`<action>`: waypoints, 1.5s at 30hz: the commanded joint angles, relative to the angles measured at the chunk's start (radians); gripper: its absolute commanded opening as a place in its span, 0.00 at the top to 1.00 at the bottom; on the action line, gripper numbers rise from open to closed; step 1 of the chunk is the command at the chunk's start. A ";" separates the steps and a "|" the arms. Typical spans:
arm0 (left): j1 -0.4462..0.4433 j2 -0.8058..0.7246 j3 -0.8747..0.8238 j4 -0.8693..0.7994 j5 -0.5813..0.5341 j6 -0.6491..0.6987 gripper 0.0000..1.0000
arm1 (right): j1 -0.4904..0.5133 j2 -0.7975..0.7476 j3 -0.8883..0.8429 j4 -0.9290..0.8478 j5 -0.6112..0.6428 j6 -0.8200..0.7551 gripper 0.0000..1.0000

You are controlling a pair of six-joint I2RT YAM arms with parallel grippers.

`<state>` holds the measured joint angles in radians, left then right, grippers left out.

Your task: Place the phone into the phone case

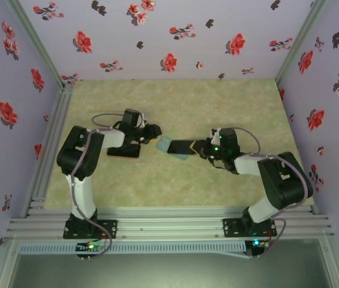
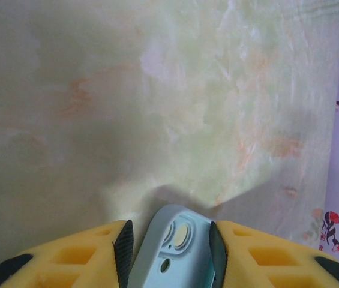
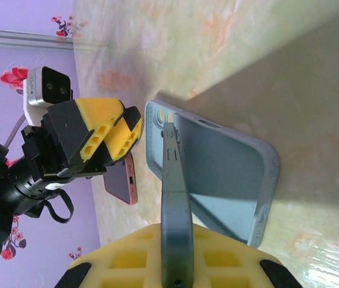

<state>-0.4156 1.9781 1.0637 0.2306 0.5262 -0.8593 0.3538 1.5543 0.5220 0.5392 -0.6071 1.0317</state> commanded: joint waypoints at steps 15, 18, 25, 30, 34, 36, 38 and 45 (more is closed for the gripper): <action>0.012 0.023 -0.031 0.078 0.072 0.007 0.59 | 0.025 0.057 -0.006 0.073 0.082 0.037 1.00; 0.011 0.019 -0.033 0.073 0.075 0.010 0.59 | 0.030 0.072 -0.001 0.075 0.085 0.042 1.00; 0.005 0.024 -0.044 0.065 0.078 0.013 0.59 | 0.049 0.101 0.010 0.085 0.108 0.055 1.00; 0.000 0.033 -0.055 0.067 0.080 0.013 0.59 | 0.066 0.124 0.022 0.097 0.120 0.063 1.00; -0.003 0.035 -0.063 0.072 0.080 0.010 0.59 | 0.079 0.149 0.028 0.125 0.133 0.079 1.00; -0.003 0.033 -0.065 0.073 0.082 0.011 0.59 | 0.085 0.160 0.031 0.137 0.139 0.087 1.00; -0.005 0.031 -0.067 0.073 0.083 0.010 0.59 | 0.091 0.172 0.035 0.148 0.142 0.091 1.00; -0.010 0.031 -0.069 0.072 0.086 0.010 0.59 | 0.117 0.211 0.051 0.181 0.158 0.106 1.00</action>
<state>-0.4122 1.9862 1.0142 0.3084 0.5930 -0.8593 0.4343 1.7184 0.5526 0.7586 -0.4789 1.1286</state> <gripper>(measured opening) 0.414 0.117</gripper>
